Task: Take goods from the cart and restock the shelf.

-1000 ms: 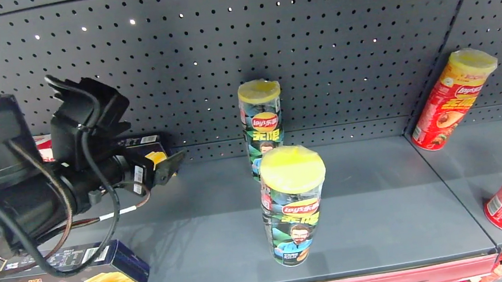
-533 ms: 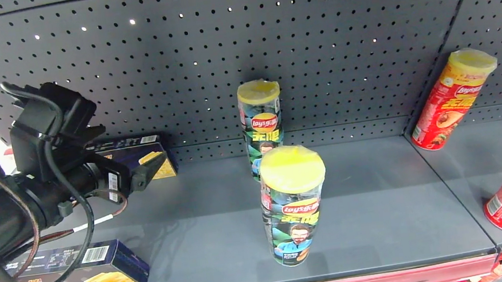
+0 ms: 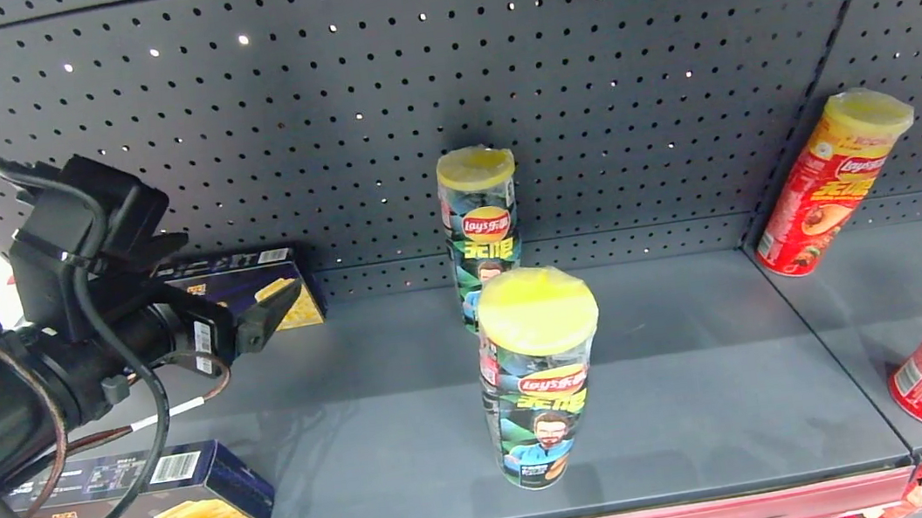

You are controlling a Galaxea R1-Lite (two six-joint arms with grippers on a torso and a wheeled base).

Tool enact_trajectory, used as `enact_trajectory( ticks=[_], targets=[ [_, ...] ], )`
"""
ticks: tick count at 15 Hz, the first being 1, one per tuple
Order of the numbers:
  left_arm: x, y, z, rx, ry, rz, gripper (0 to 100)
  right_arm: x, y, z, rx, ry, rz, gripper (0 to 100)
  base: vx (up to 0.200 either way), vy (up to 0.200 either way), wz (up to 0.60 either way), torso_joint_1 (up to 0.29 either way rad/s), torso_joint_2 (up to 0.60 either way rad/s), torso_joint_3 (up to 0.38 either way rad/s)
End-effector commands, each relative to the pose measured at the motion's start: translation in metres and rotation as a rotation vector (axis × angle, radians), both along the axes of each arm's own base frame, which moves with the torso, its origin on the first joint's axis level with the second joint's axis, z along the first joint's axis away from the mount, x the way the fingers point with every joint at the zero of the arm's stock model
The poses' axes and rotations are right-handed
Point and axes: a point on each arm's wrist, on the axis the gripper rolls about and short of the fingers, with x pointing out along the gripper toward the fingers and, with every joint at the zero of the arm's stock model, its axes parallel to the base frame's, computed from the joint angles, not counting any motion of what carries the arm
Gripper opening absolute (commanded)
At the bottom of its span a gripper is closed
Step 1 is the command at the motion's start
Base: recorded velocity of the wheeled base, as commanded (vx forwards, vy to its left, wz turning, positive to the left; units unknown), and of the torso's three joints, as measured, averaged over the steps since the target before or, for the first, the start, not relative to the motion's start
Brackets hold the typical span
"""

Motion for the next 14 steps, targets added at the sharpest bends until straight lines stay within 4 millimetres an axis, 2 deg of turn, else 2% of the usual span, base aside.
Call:
enact_trajectory(
  ticks=[1,5,8,12,14],
  targets=[
    [0.001,0.000,0.001,0.000,-0.001,0.001,100,0.024,0.021,-0.003,-0.055,0.085,0.050,100,0.000,0.000,0.00,0.000,0.00,0.000],
    [0.003,0.003,0.003,-0.002,-0.009,0.016,100,0.059,0.045,-0.011,-0.095,0.156,0.036,100,0.000,0.000,0.00,0.000,0.00,0.000],
    [0.004,0.008,0.004,-0.004,-0.015,0.038,100,0.094,0.070,-0.019,-0.091,0.168,-0.061,100,0.000,0.000,0.00,0.000,0.00,0.000],
    [0.005,0.010,0.005,-0.009,-0.039,0.047,100,0.125,0.092,-0.016,-0.108,0.184,-0.136,100,0.000,0.000,0.00,0.000,0.00,0.000],
    [0.005,0.010,0.006,-0.011,-0.046,0.049,100,0.134,0.101,-0.020,-0.116,0.196,-0.143,100,0.000,0.000,0.00,0.000,0.00,0.000]
  ],
)
